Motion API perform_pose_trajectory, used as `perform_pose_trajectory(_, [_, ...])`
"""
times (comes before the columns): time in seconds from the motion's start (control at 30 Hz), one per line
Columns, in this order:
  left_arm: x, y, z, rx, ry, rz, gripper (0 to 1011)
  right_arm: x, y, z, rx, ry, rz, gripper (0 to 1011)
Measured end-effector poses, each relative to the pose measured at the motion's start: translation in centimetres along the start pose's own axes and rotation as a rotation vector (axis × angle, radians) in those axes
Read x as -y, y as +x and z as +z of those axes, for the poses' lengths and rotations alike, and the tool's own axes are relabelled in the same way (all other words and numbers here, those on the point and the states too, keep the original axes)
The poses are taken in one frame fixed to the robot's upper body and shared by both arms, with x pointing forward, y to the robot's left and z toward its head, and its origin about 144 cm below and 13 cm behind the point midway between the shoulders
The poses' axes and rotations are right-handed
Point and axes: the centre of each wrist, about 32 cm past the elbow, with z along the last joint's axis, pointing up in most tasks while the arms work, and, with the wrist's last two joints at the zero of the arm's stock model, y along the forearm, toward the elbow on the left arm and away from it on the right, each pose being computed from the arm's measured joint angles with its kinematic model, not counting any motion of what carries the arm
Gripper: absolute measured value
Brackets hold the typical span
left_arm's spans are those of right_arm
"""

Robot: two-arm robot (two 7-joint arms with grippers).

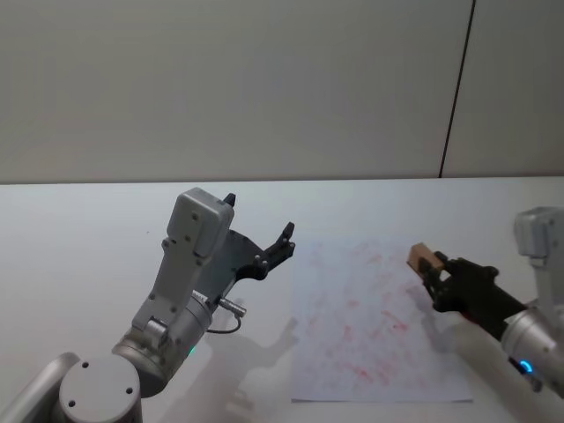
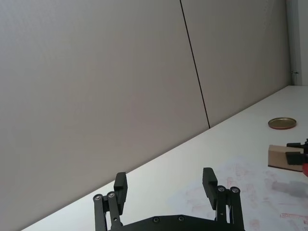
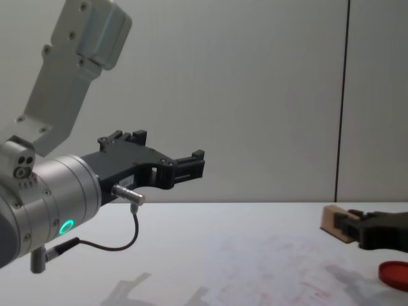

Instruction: Use the one hand to pick up the stamp and affix it onto the A4 paper.

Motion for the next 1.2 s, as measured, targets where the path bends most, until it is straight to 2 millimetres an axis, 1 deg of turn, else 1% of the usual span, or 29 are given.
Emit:
perform_pose_trajectory(0.2, [0.0,0.0,0.0,0.0,0.0,0.0,993,-1.4,-0.8,-0.1,-0.01,-0.015,0.036,218])
perform_pose_trajectory(0.6, [0.0,0.0,0.0,0.0,0.0,0.0,993,-3.5,-1.6,-0.6,-0.003,-0.049,0.071,217])
perform_pose_trajectory(0.93, [0.0,0.0,0.0,0.0,0.0,0.0,993,-4.6,-2.0,-0.9,0.006,-0.079,0.091,218])
perform_pose_trajectory(1.2, [0.0,0.0,0.0,0.0,0.0,0.0,993,-5.2,-1.9,-0.8,0.01,-0.106,0.103,218])
